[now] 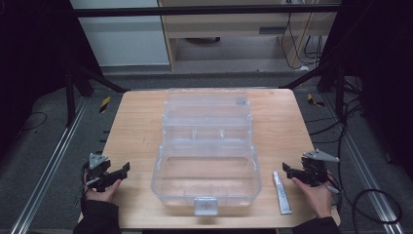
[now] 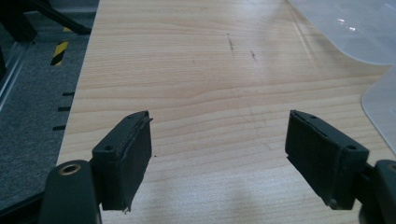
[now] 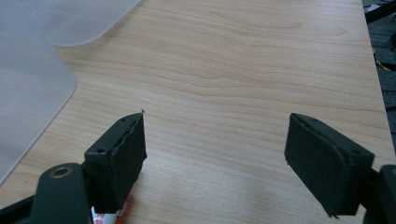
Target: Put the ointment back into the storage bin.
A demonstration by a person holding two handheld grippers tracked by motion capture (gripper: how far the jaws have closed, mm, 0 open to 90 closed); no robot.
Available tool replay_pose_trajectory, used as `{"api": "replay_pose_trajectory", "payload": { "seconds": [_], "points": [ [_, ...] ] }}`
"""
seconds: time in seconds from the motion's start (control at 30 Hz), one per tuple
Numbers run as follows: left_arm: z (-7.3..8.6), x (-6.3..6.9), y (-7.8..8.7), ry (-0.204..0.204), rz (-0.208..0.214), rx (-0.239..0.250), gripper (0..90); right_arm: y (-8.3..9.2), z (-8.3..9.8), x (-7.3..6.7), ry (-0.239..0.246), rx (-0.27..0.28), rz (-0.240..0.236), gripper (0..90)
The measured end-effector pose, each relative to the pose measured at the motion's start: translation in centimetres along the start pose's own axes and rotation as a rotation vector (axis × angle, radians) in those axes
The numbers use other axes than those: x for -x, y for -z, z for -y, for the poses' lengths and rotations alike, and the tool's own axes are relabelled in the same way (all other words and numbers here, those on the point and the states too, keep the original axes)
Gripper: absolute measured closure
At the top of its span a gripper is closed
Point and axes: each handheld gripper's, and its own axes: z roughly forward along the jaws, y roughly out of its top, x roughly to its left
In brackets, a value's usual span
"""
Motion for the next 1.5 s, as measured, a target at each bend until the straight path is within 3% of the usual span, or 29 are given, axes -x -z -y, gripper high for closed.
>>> {"api": "replay_pose_trajectory", "payload": {
  "seconds": [0.13, 0.33, 0.43, 0.5, 0.63, 0.8, 1.5],
  "points": [
    [0.0, 0.0, 0.1, -0.01, -0.005, -0.007, 23.2, 0.5, -0.4, -0.5, 0.021, -0.03, 0.001, 20.3],
    [0.1, 0.0, -0.1, -0.01, -0.002, -0.013, 23.5, 2.0, -1.4, -1.8, 0.064, -0.027, -0.016, 20.7],
    [0.1, 0.1, -0.1, -0.018, -0.004, -0.02, 23.5, 2.5, -1.9, -2.0, 0.058, -0.01, -0.013, 20.4],
    [0.1, 0.1, -0.1, -0.02, -0.005, -0.022, 23.6, 3.0, -2.3, -2.2, 0.043, -0.022, -0.03, 20.5],
    [0.0, 0.1, -0.1, -0.018, -0.007, -0.023, 23.7, 3.6, -3.0, -2.5, 0.072, -0.045, -0.023, 22.7],
    [0.0, 0.0, -0.1, -0.023, -0.011, -0.027, 24.1, 4.3, -4.0, -3.4, 0.104, -0.112, -0.067, 23.9],
    [0.0, 0.2, -0.3, -0.048, -0.013, -0.045, 24.3, 3.9, -5.6, -5.8, 0.138, -0.255, -0.093, 29.3]
  ]
}}
